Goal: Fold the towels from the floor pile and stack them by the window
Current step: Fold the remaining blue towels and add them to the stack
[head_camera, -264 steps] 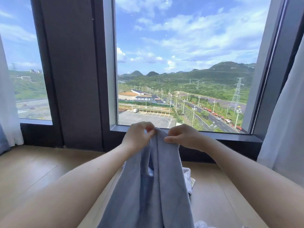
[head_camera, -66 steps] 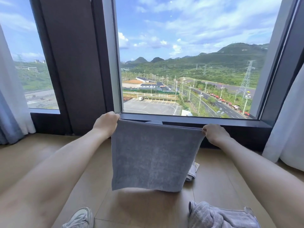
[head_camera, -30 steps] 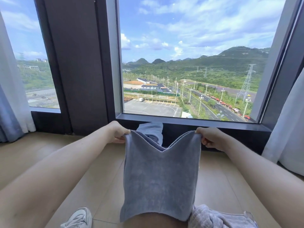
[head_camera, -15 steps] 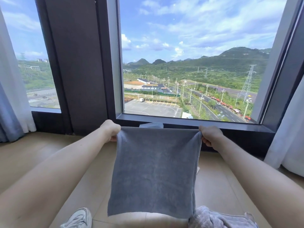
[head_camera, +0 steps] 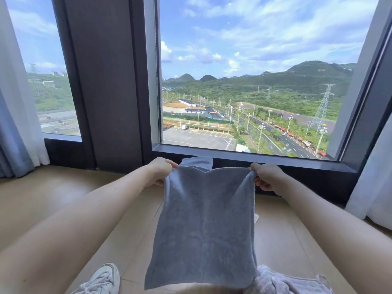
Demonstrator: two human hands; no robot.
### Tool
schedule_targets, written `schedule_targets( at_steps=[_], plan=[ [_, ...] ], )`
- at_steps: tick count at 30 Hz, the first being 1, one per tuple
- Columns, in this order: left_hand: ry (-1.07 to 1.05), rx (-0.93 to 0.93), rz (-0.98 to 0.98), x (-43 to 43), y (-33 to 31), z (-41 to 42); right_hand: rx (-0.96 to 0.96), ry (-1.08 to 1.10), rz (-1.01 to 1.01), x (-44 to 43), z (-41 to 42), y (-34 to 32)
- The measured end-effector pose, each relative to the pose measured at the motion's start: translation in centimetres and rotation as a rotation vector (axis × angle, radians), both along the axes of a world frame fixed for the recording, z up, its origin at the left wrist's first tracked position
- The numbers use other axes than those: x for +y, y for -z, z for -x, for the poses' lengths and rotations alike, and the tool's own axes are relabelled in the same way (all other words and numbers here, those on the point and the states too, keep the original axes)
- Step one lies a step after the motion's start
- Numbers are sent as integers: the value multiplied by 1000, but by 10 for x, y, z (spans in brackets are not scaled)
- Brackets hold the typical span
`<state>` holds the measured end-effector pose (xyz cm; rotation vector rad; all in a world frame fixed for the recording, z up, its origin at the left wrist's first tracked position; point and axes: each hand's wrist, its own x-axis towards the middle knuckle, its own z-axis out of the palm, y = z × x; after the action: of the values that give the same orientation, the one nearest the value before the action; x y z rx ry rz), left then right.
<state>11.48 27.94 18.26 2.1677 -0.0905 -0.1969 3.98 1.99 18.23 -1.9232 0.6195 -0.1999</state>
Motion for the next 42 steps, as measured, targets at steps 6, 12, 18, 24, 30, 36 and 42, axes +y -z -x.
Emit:
schedule_targets(
  at_steps=[6,12,18,24,30,36,42],
  plan=[
    [90,33,-32,-13,1,5,-6,-84,-19,25,-8,0],
    [84,51,18,-9,5,2,-36,-119,-117,26,-3,-1],
    [155,21,228,-33,7,11,-41,-329,-184,48,-6,2],
    [174,-34,411,-54,8,19,-96,-344,-234,64,-7,1],
    [218,-86,448,-62,10,26,-104,-362,-189,70,-8,-2],
    [244,-134,396,-60,9,26,-103,-388,-177,71,-5,-8],
    [304,-164,320,-54,9,26,-96,-460,-129,69,-8,-6]
  ],
)
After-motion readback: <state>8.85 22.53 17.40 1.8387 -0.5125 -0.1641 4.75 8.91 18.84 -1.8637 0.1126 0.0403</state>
